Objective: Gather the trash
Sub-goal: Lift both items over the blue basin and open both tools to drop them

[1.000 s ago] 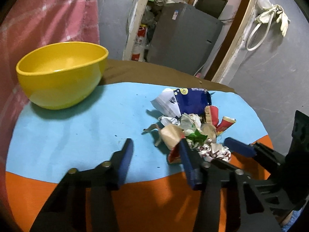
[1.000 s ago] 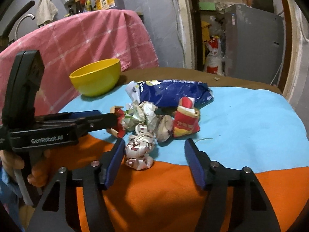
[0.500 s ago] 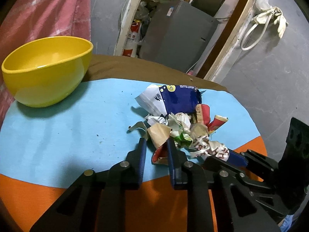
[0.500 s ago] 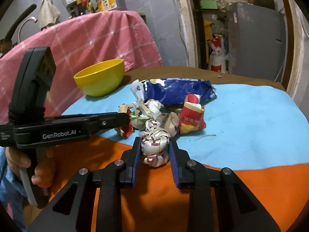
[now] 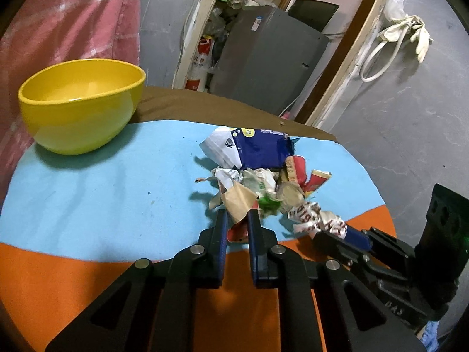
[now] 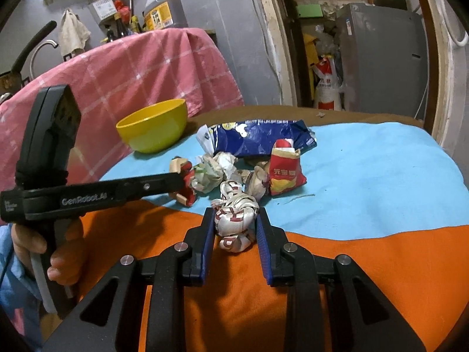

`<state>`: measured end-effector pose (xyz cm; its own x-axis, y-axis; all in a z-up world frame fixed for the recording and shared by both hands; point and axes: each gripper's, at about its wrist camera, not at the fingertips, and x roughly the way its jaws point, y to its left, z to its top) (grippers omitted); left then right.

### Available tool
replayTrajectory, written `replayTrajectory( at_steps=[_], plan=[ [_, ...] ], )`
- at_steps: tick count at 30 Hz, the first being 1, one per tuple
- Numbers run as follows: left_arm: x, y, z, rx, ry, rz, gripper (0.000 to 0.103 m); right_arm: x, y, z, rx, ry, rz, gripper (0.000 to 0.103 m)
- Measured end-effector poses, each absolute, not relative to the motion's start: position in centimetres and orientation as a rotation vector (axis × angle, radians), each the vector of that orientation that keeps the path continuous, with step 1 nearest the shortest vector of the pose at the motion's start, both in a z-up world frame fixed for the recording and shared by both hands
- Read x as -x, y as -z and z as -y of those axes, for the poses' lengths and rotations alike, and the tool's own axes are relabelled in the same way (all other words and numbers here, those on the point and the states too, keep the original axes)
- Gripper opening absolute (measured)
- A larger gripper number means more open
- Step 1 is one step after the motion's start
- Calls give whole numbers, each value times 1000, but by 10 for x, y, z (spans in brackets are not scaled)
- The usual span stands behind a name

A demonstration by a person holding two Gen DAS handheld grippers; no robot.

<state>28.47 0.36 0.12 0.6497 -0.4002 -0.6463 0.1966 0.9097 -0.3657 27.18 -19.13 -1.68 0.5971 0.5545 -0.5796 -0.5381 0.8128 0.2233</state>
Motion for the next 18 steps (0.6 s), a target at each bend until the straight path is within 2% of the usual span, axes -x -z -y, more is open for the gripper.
replayTrajectory(
  at_steps=[10, 18],
  plan=[
    [-248, -14, 1, 228, 317, -703, 10, -252, 5, 200, -9, -630, -573, 25],
    [-224, -44, 30, 174, 323, -531, 10, -224, -25, 222, -2, -551, -332, 25]
  ],
)
